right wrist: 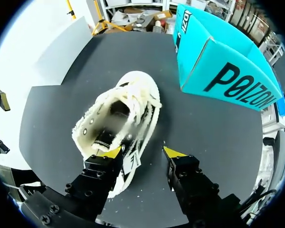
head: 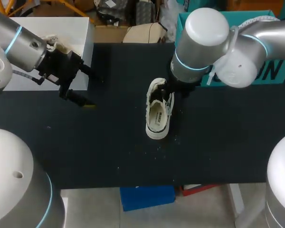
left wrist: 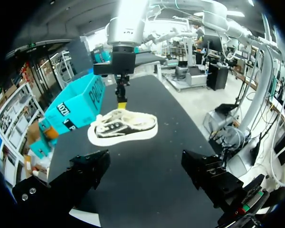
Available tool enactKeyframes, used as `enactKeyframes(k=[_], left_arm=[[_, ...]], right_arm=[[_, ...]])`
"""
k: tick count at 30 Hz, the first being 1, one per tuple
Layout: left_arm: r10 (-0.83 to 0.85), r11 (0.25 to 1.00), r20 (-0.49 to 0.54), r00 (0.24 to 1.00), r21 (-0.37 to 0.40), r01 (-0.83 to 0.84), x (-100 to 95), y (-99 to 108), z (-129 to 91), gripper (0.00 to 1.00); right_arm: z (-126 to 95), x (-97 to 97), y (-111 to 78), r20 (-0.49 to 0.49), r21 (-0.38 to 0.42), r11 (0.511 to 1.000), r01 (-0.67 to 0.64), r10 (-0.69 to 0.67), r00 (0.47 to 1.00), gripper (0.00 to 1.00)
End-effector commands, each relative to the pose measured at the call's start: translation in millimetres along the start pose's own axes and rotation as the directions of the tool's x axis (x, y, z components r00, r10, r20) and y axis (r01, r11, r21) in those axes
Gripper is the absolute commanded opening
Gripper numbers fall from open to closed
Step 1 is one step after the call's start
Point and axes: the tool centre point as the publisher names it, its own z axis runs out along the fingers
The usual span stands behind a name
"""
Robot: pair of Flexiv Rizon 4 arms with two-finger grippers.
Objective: Take the shoe out of the shoebox, open the shoe tongue, remove and reinsert the insole, then place the shoe into the shoebox
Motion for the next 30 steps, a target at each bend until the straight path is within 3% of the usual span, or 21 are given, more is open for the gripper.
enactKeyframes(k=[1, 5, 16, 24, 30], left_arm=[[-0.001, 1.0, -0.001, 1.0, -0.004, 0.001, 0.3, -0.3, 0.2, 1.0], [-0.001, 1.0, -0.001, 1.0, -0.004, 0.001, 0.3, -0.3, 0.2, 1.0], [-0.001, 1.0, -0.001, 1.0, -0.004, 0.001, 0.3, -0.3, 0.2, 1.0], [-0.001, 1.0, -0.001, 1.0, -0.004, 0.001, 0.3, -0.3, 0.2, 1.0], [-0.001, 1.0, -0.001, 1.0, -0.004, 0.001, 0.3, -0.3, 0.2, 1.0]], right_arm=[[13.0, 3.2, 4.8, -0.003, 0.014, 1.0, -0.002, 0.002, 1.0, 0.47], [14.8, 3.0, 5.7, -0.005, 0.013, 1.0, -0.011, 0.011, 1.0, 0.48], [-11.0, -6.0, 7.1, 0.016, -0.005, 1.0, -0.002, 0.002, 1.0, 0.47], [-37.3, 2.6, 15.2, 0.029, -0.029, 0.999, 0.041, -0.041, 0.999, 0.49], [-39.7, 12.1, 18.2, 0.027, -0.036, 0.998, 0.061, -0.06, 0.998, 0.48]])
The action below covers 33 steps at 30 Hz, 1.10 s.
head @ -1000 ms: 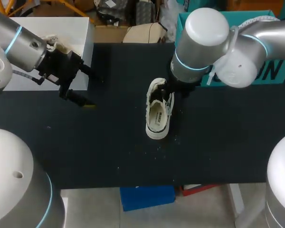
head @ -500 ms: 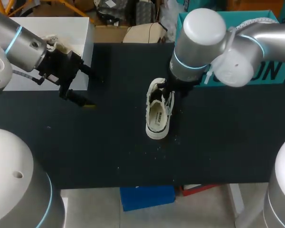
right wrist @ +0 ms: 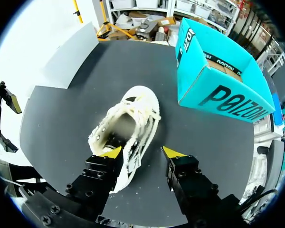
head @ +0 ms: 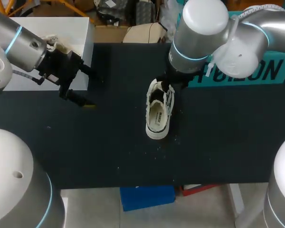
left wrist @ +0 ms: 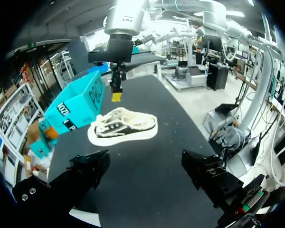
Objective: Take the shoe out of the shoebox, open the shoe tongue, remove and reinsert the insole, then place the shoe into the shoebox
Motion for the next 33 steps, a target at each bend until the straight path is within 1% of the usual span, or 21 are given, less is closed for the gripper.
enactKeyframes(k=[1, 13, 17, 21, 27, 33], left_arm=[[-0.001, 1.0, -0.001, 1.0, -0.004, 0.001, 0.3, -0.3, 0.2, 1.0], [-0.001, 1.0, -0.001, 1.0, -0.004, 0.001, 0.3, -0.3, 0.2, 1.0], [-0.001, 1.0, -0.001, 1.0, -0.004, 0.001, 0.3, -0.3, 0.2, 1.0], [-0.001, 1.0, -0.001, 1.0, -0.004, 0.001, 0.3, -0.3, 0.2, 1.0], [-0.001, 1.0, -0.001, 1.0, -0.004, 0.001, 0.3, -0.3, 0.2, 1.0], [-0.001, 1.0, -0.001, 1.0, -0.004, 0.001, 0.3, -0.3, 0.2, 1.0]], right_arm=[[0.0, 6.1, -1.0, 0.003, 0.004, 1.0, 0.003, -0.003, 1.0, 0.48], [23.1, 22.0, -14.8, -0.041, 0.041, 0.999, -0.023, 0.024, 0.999, 0.47], [38.2, 20.1, -20.2, -0.049, 0.07, 0.997, -0.034, 0.037, 0.998, 0.45], [48.5, 11.6, -22.1, -0.041, 0.09, 0.995, -0.041, 0.044, 0.998, 0.44], [59.7, 3.2, -19.6, -0.034, 0.106, 0.993, -0.05, 0.054, 0.998, 0.42], [68.0, 2.4, -18.5, -0.034, 0.12, 0.991, -0.055, 0.06, 0.998, 0.4]])
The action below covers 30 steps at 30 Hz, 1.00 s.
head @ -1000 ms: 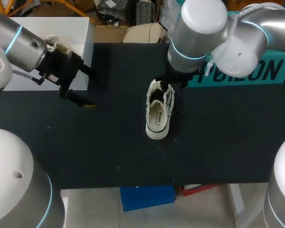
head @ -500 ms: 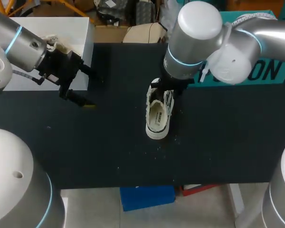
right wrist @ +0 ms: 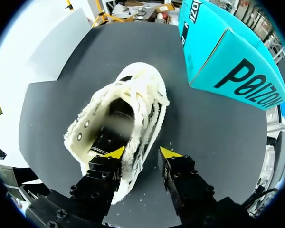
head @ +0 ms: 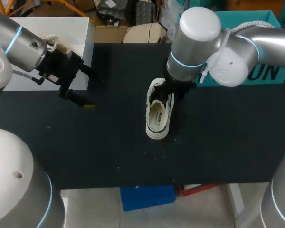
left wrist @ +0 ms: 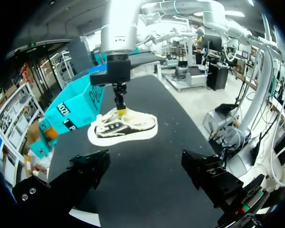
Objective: Take the shoe out of the shoebox, open the shoe tongue, remove and reinsert the insole, then place the shoe into the shoebox
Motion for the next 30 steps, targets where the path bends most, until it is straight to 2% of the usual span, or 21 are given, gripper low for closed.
enactKeyframes(k=[1, 22, 23, 24, 26, 30], left_arm=[[-0.001, 1.0, -0.001, 1.0, -0.004, 0.001, 0.3, -0.3, 0.2, 1.0], [-0.001, 1.0, -0.001, 1.0, -0.004, 0.001, 0.3, -0.3, 0.2, 1.0], [-0.001, 1.0, -0.001, 1.0, -0.004, 0.001, 0.3, -0.3, 0.2, 1.0], [-0.001, 1.0, -0.001, 1.0, -0.004, 0.001, 0.3, -0.3, 0.2, 1.0], [-0.001, 1.0, -0.001, 1.0, -0.004, 0.001, 0.3, -0.3, 0.2, 1.0], [-0.001, 1.0, -0.001, 1.0, -0.004, 0.001, 0.3, -0.3, 0.2, 1.0]], right_arm=[[10.2, 1.4, 2.8, -0.004, 0.011, 1.0, -0.002, 0.002, 1.0, 0.4], [35.9, -3.1, -4.4, -0.002, 0.048, 0.998, -0.031, 0.031, 1.0, 0.42], [36.3, -3.2, -4.4, -0.003, 0.049, 0.998, -0.031, 0.031, 1.0, 0.4], [36.6, -3.2, -4.2, -0.003, 0.049, 0.998, -0.031, 0.031, 1.0, 0.33], [37.0, -2.4, -2.4, -0.012, 0.042, 0.999, -0.026, 0.026, 1.0, 0.0], [26.2, -0.4, -0.8, -0.009, 0.042, 0.999, 0.015, -0.015, 1.0, 0.0]])
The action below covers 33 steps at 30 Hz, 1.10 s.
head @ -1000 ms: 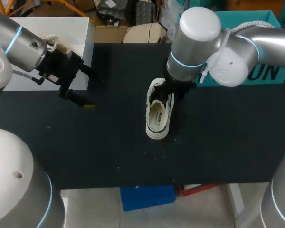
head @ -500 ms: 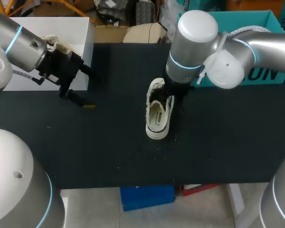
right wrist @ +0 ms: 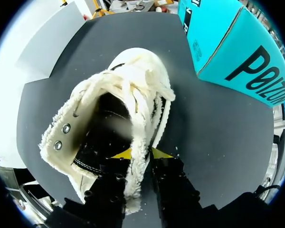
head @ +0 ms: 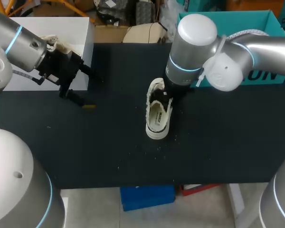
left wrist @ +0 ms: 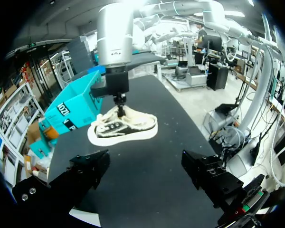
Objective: Take the shoe out of the shoebox, open the shoe tongue, remove and reinsert the insole, then place the shoe into the shoebox
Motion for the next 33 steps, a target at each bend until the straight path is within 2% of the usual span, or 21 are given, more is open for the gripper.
enactKeyframes(k=[1, 3, 6, 14, 17, 20, 22, 24, 26, 28, 31, 33], left_arm=[[-0.001, 1.0, -0.001, 1.0, -0.004, 0.001, 0.3, -0.3, 0.2, 1.0], [-0.001, 1.0, -0.001, 1.0, -0.004, 0.001, 0.3, -0.3, 0.2, 1.0], [-0.001, 1.0, -0.001, 1.0, -0.004, 0.001, 0.3, -0.3, 0.2, 1.0], [-0.001, 1.0, -0.001, 1.0, -0.004, 0.001, 0.3, -0.3, 0.2, 1.0], [-0.001, 1.0, -0.001, 1.0, -0.004, 0.001, 0.3, -0.3, 0.2, 1.0], [-0.001, 1.0, -0.001, 1.0, -0.004, 0.001, 0.3, -0.3, 0.2, 1.0], [-0.001, 1.0, -0.001, 1.0, -0.004, 0.001, 0.3, -0.3, 0.2, 1.0], [-0.001, 1.0, -0.001, 1.0, -0.004, 0.001, 0.3, -0.3, 0.2, 1.0], [-0.001, 1.0, -0.001, 1.0, -0.004, 0.001, 0.3, -0.3, 0.2, 1.0], [-0.001, 1.0, -0.001, 1.0, -0.004, 0.001, 0.3, -0.3, 0.2, 1.0], [-0.001, 1.0, -0.001, 1.0, -0.004, 0.001, 0.3, -0.3, 0.2, 1.0], [-0.001, 1.0, -0.001, 1.0, -0.004, 0.001, 0.3, -0.3, 0.2, 1.0]], right_arm=[[-11.6, 1.1, -0.6, -0.004, 0.008, 1.0, 0.028, -0.028, 1.0, 0.0], [-20.2, -0.6, -2.8, -0.014, 0.007, 0.999, 0.042, -0.042, 0.999, 0.0], [-44.4, -4.3, -6.2, -0.031, 0.003, 0.996, 0.09, -0.09, 0.995, 0.0], [-124.0, -15.2, -5.5, -0.06, -0.007, 0.978, 0.209, -0.209, 0.976, 0.0], [-161.0, -18.3, -2.1, -0.079, -0.019, 0.95, 0.311, -0.312, 0.947, 0.0], [-199.9, -20.0, 5.8, -0.133, -0.062, 0.888, 0.457, -0.461, 0.877, 0.0], [-222.8, -19.6, 10.5, -0.158, -0.076, 0.818, 0.57, -0.574, 0.803, 0.0], [-244.1, -21.4, 15.3, -0.171, -0.068, 0.71, 0.701, -0.701, 0.693, 0.0], [-263.2, -23.6, 18.5, -0.217, -0.044, 0.57, 0.821, -0.807, 0.549, 0.0], [-278.8, -30.5, 20.9, -0.282, 0.01, 0.401, 0.916, -0.878, 0.387, 0.0], [-298.8, -34.9, 30.8, -0.347, 0.072, 0.213, 0.974, -0.911, 0.225, 0.0], [-305.4, -39.3, 33.8, -0.386, 0.174, 0.057, 0.983, -0.914, 0.121, 0.0]])
